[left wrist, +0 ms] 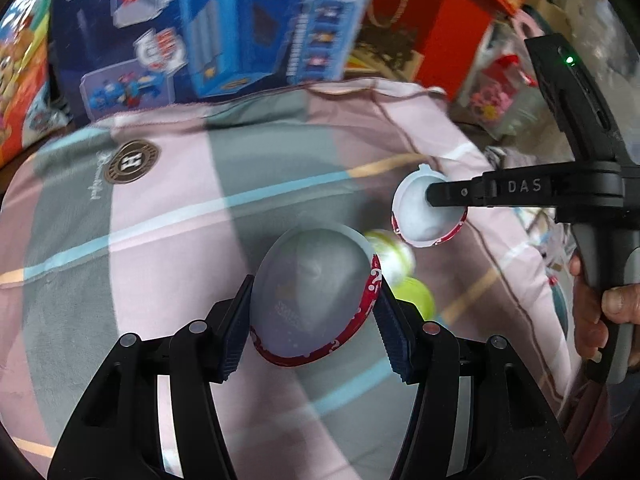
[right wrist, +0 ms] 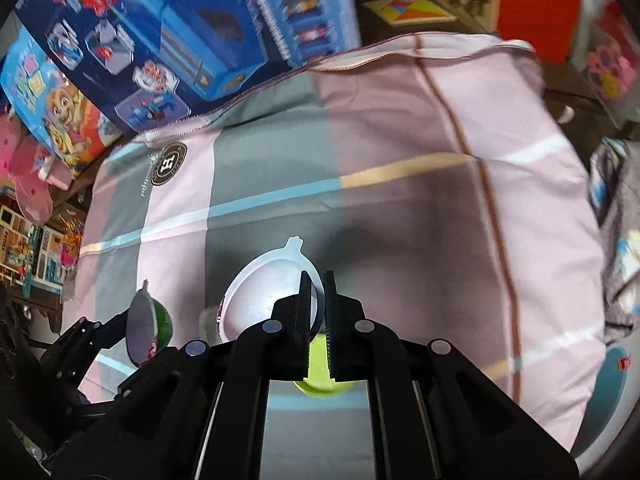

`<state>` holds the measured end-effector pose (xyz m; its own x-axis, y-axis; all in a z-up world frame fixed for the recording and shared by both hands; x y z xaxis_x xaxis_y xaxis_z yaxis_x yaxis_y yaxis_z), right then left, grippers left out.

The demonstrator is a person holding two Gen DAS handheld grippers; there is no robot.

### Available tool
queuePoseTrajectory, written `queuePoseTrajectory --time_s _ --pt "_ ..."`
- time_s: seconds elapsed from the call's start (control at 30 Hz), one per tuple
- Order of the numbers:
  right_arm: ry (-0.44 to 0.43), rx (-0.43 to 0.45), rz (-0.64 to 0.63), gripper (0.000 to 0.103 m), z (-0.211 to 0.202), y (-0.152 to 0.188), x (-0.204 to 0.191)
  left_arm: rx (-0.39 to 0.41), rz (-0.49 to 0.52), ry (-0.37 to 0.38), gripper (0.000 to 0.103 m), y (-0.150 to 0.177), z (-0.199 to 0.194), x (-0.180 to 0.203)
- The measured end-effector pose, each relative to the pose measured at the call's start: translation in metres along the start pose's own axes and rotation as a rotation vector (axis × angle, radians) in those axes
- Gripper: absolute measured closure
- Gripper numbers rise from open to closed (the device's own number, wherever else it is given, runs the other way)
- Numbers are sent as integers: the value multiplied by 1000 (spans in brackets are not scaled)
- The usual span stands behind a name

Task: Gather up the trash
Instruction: 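Carry both egg-shell halves in the two tools over the teal bin, then open both tools to drop the egg-shell halves into the teal bin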

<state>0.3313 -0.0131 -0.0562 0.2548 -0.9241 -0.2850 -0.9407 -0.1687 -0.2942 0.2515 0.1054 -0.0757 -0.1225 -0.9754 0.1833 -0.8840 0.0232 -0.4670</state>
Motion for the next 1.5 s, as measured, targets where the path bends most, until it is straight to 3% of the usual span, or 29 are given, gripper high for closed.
queuePoseTrajectory --time_s 0.17,0.57,0.9,1.13,1.43,1.47,1.5 --pt "-16 39 56 97 -29 27 35 -16 66 34 45 10 2 49" --pt "-50 129 274 97 -90 119 166 -95 244 136 45 39 25 189" --pt "62 207 512 97 -138 212 316 -182 476 213 45 58 61 335" --pt "106 179 647 95 -135 267 392 -246 606 252 45 75 96 420" --pt "76 128 739 92 -111 295 429 -326 710 268 44 99 133 484" --pt "67 124 747 88 -109 295 431 -333 714 271 43 101 135 486" --pt "61 121 752 75 -107 295 432 -343 718 273 43 103 139 489"
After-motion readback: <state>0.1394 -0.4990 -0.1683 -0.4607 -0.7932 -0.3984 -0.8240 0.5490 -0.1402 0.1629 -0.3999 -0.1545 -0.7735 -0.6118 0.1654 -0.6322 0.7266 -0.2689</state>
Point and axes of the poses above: each gripper's, at about its wrist camera, not at the fingertips, and z roughly the way its jaws point, x to its right, y to its underside, the point moved 8 cm from there along z, roughly the way its jaws point, and after that the axes turned 8 degrees about -x, right-handed, at the moved point
